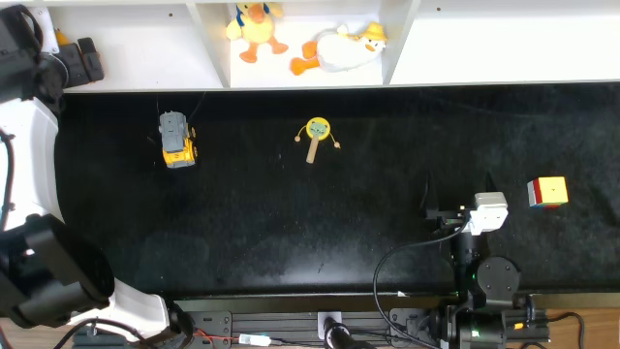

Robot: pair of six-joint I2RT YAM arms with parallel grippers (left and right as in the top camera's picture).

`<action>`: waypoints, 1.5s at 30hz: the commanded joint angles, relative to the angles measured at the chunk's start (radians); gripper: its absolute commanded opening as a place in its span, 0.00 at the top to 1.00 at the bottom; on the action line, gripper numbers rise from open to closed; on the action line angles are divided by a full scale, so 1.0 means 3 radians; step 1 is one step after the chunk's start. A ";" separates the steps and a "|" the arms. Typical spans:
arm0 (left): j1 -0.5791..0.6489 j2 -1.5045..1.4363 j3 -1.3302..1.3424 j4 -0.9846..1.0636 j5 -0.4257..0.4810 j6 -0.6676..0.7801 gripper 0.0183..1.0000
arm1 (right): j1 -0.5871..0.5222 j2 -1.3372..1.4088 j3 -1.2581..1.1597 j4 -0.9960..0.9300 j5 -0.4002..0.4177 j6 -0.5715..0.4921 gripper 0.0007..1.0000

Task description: Store Toys

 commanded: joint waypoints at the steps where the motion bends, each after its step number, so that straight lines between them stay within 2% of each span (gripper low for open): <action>1: -0.0022 -0.0287 0.0080 -0.0167 -0.0029 -0.0004 0.00 | -0.0010 -0.0024 -0.0046 0.0015 0.0003 0.0015 0.01; 6: -0.0027 -0.0674 -0.0159 -0.0404 -0.0029 -0.0003 0.00 | -0.0010 -0.0024 -0.0045 0.0015 0.0003 0.0017 0.00; 12: -0.0028 -0.1385 -0.1003 -0.0352 -0.0031 -0.0085 0.00 | -0.0010 -0.0024 -0.0046 0.0015 0.0003 0.0015 0.00; 17: -0.0095 -0.1904 -0.1770 -0.0235 0.0303 -0.0301 0.00 | -0.0010 -0.0024 -0.0046 0.0015 0.0003 0.0017 0.00; 19: -0.0245 -0.2061 -0.2045 -0.0108 0.0329 -0.0403 0.00 | -0.0010 -0.0024 -0.0046 0.0015 0.0003 0.0015 0.00; 25: -0.0893 -0.2205 -0.2445 0.0163 0.0042 -0.0974 0.00 | -0.0009 -0.0024 -0.0045 0.0015 0.0003 0.0017 0.00; 30: -0.1239 -0.1940 -0.2449 0.0426 -0.0014 -0.1278 0.00 | -0.0010 -0.0024 -0.0046 0.0015 0.0003 0.0017 0.00; 34: -0.1307 -0.1612 -0.2449 0.0427 -0.0233 -0.1564 0.00 | -0.0010 -0.0024 -0.0046 0.0015 0.0003 0.0015 0.00; 45: -0.1307 -0.1087 -0.2449 0.0612 -0.0491 -0.1570 0.01 | -0.0010 -0.0024 -0.0046 0.0015 0.0003 0.0015 0.00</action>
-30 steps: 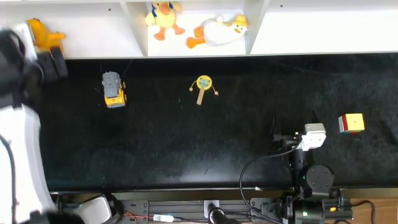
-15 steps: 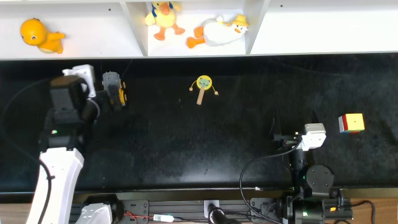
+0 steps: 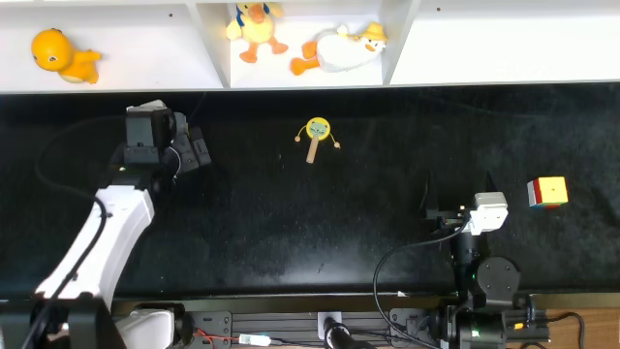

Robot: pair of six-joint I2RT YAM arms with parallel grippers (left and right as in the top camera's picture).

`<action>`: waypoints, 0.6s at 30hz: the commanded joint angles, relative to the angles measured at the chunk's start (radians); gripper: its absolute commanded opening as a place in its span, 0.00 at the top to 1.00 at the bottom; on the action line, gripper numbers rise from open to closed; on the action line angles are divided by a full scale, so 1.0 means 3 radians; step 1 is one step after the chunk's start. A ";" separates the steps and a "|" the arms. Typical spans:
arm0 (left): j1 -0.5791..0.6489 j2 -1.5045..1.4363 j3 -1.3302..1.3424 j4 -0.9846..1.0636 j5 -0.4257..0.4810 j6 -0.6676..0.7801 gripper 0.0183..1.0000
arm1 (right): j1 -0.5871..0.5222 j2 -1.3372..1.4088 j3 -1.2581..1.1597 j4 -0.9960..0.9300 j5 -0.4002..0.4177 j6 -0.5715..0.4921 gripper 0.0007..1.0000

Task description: Store Toys

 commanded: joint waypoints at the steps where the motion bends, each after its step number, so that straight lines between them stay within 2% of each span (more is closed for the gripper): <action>1: -0.0015 0.0100 -0.0022 0.0103 -0.0167 -0.0079 0.02 | -0.0010 -0.0024 -0.0046 0.0015 0.0003 0.0017 0.00; 4: -0.0011 0.0170 -0.0022 0.0205 -0.0197 -0.0074 0.11 | -0.0009 -0.0024 -0.0045 0.0017 0.0003 0.0017 0.00; 8: 0.0003 0.0243 -0.0022 0.0287 -0.0203 -0.0074 0.32 | -0.0010 -0.0024 -0.0045 0.0015 0.0003 0.0017 0.00; 15: 0.0003 0.0247 -0.0020 0.0347 -0.0203 0.0001 0.55 | -0.0010 -0.0024 -0.0046 0.0017 0.0003 0.0015 0.01; 18: 0.0003 0.0242 -0.0019 0.0352 -0.0203 0.0014 0.57 | -0.0010 -0.0024 -0.0046 0.0015 0.0003 0.0017 0.01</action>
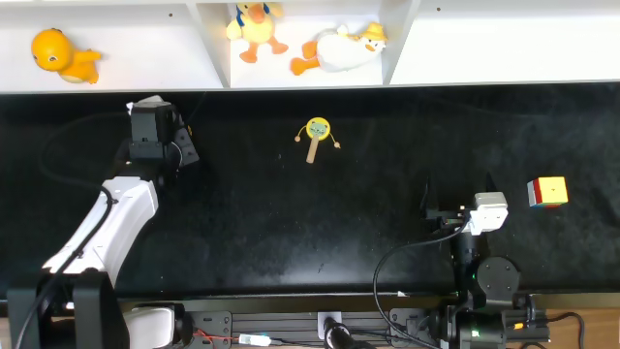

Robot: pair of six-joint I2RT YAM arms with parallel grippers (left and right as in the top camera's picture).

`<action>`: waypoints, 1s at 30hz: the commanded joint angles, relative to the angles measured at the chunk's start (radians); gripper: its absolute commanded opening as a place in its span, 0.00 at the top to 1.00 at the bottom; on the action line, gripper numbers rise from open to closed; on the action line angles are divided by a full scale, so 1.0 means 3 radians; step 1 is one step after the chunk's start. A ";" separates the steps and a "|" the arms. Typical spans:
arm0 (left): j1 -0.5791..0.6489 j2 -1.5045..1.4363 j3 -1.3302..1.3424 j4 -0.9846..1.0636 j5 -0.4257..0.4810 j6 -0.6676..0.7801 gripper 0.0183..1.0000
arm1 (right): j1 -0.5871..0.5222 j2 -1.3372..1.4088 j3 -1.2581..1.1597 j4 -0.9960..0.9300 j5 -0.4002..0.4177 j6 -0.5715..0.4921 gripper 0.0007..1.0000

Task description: Store Toys

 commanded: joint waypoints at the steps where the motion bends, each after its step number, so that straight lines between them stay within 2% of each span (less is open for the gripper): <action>1: 0.0003 0.0005 -0.0019 -0.0001 -0.0062 0.0062 0.57 | -0.0010 -0.0024 -0.0046 0.0017 0.0003 0.0017 0.01; 19: 0.0003 -0.1371 -0.0006 -0.0553 -0.0062 0.0380 0.64 | -0.0010 -0.0024 -0.0045 0.0017 0.0003 0.0015 0.01; 30: -0.0006 -0.0834 0.0582 -0.0601 0.0000 0.0769 0.66 | -0.0010 -0.0024 -0.0046 0.0017 0.0003 0.0015 0.01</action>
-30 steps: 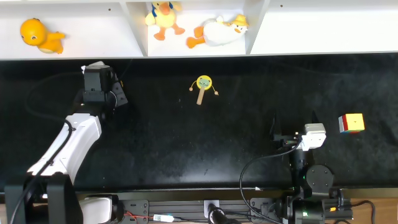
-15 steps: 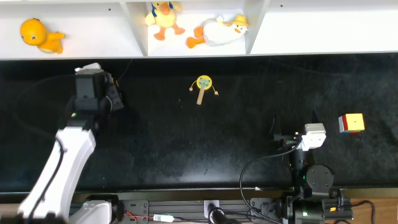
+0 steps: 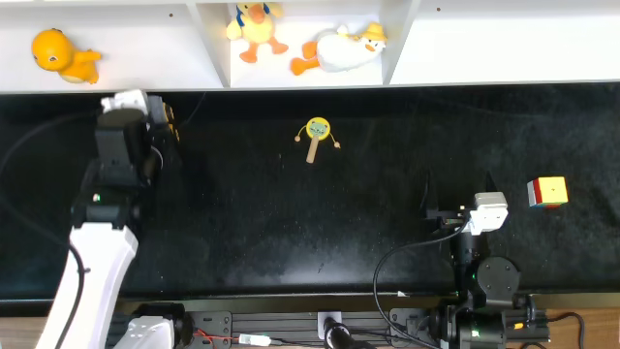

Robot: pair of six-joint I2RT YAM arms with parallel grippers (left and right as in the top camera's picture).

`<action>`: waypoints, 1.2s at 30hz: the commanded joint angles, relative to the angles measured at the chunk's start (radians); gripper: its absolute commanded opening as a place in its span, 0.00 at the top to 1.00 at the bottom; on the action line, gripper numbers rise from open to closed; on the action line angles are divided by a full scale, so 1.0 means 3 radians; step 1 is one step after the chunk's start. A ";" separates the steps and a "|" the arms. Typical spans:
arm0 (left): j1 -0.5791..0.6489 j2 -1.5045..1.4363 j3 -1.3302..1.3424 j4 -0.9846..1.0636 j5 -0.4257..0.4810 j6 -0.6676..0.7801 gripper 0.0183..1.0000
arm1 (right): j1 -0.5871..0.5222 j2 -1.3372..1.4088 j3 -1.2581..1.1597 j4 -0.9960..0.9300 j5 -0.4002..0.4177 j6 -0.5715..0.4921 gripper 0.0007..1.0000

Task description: Store Toys

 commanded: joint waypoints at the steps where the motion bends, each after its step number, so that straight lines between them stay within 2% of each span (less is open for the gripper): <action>1: -0.0006 0.0328 0.0464 -0.0043 0.0020 0.0270 0.66 | -0.0010 -0.0024 -0.0046 0.0018 0.0003 0.0017 0.00; 12: -0.0006 0.1350 0.1526 -0.0156 0.0136 0.0369 0.65 | -0.0010 -0.0024 -0.0045 0.0017 0.0003 0.0015 0.00; 24: 0.0023 0.1948 0.1935 -0.0003 0.0183 0.0378 0.65 | -0.0010 -0.0024 -0.0045 0.0018 0.0003 0.0017 0.01; 25: 0.0023 0.1966 0.1935 0.0006 0.0183 0.0379 0.59 | -0.0010 -0.0024 -0.0046 0.0018 0.0003 0.0015 0.00; 27: 0.0023 0.1982 0.1935 0.0011 0.0183 0.0379 0.33 | -0.0010 -0.0024 -0.0046 0.0018 0.0003 0.0015 0.00; 28: 0.0023 0.1982 0.1934 0.0009 0.0182 0.0378 0.23 | -0.0010 -0.0024 -0.0046 0.0018 0.0003 0.0015 0.00; 31: 0.0023 0.1975 0.1934 -0.0008 0.0182 0.0380 0.04 | -0.0010 -0.0024 -0.0045 0.0017 0.0003 0.0017 0.01; 32: 0.0023 0.1963 0.1934 -0.0028 0.0182 0.0379 0.00 | -0.0010 -0.0024 -0.0046 0.0018 0.0003 0.0017 0.00; 36: 0.0023 0.1822 0.1873 -0.0183 0.0173 0.0379 0.00 | -0.0010 -0.0024 -0.0046 0.0017 0.0003 0.0017 0.01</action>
